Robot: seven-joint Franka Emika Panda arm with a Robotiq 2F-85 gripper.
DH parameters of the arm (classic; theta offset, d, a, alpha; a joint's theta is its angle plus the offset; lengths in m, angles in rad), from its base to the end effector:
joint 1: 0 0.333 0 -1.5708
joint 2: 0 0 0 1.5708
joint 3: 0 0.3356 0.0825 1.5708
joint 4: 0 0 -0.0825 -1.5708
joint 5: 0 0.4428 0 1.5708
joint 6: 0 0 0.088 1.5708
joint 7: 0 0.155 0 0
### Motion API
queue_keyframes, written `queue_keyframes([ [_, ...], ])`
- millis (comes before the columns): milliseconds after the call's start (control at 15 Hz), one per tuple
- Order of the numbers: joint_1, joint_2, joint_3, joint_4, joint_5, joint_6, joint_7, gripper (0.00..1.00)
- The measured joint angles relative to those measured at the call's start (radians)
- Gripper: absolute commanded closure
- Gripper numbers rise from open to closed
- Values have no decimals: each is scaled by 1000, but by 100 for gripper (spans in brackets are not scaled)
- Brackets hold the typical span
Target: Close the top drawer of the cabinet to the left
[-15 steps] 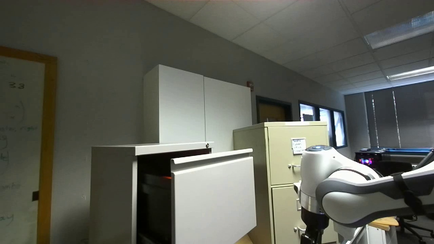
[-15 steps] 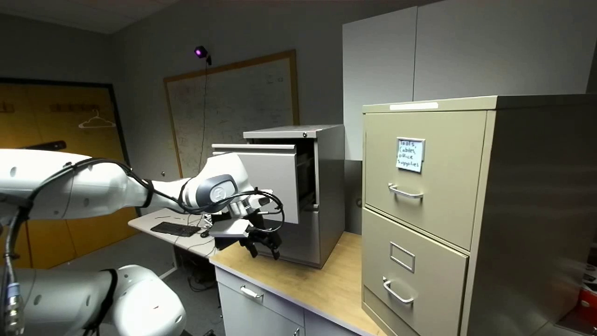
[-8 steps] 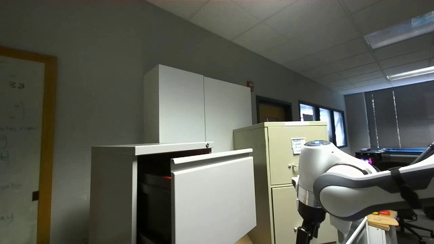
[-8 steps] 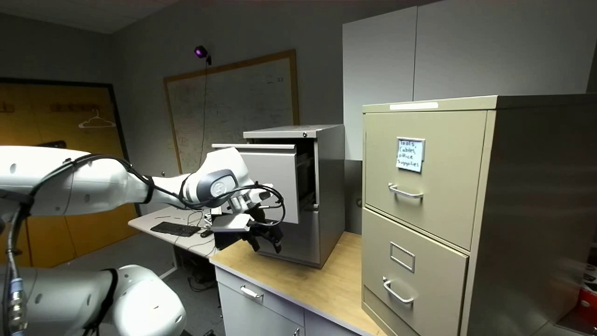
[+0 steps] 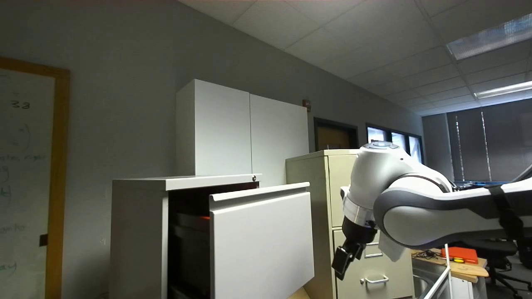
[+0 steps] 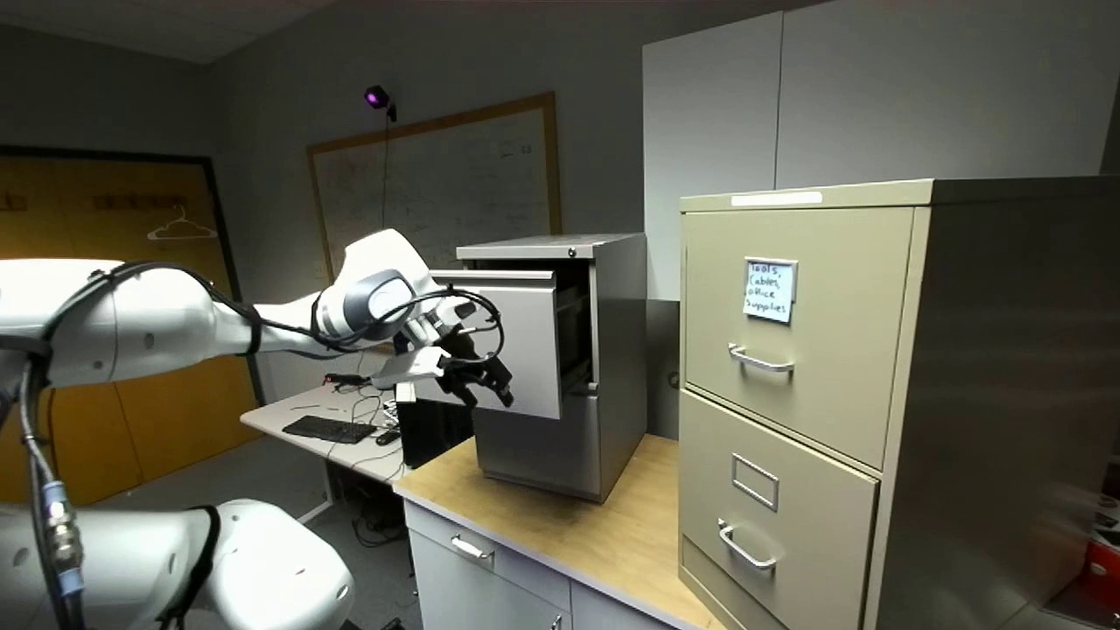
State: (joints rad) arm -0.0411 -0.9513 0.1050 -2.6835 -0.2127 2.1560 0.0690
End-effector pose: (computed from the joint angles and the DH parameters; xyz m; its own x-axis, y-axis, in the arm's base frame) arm 0.3696 0.0048 0.5019 0.9089 0.1020 0.4043 -0.0091 -0.9646 0.2637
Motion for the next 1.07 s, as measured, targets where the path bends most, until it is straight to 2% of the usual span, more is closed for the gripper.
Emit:
queue_keyframes([
  [200,6,1,73,71,1,38,93,41],
  [400,-3,10,140,132,-5,132,181,64],
  [667,-63,37,222,177,-14,338,273,95],
  [733,-79,49,238,187,-14,378,287,100],
  [1067,-93,121,255,234,18,467,301,100],
])
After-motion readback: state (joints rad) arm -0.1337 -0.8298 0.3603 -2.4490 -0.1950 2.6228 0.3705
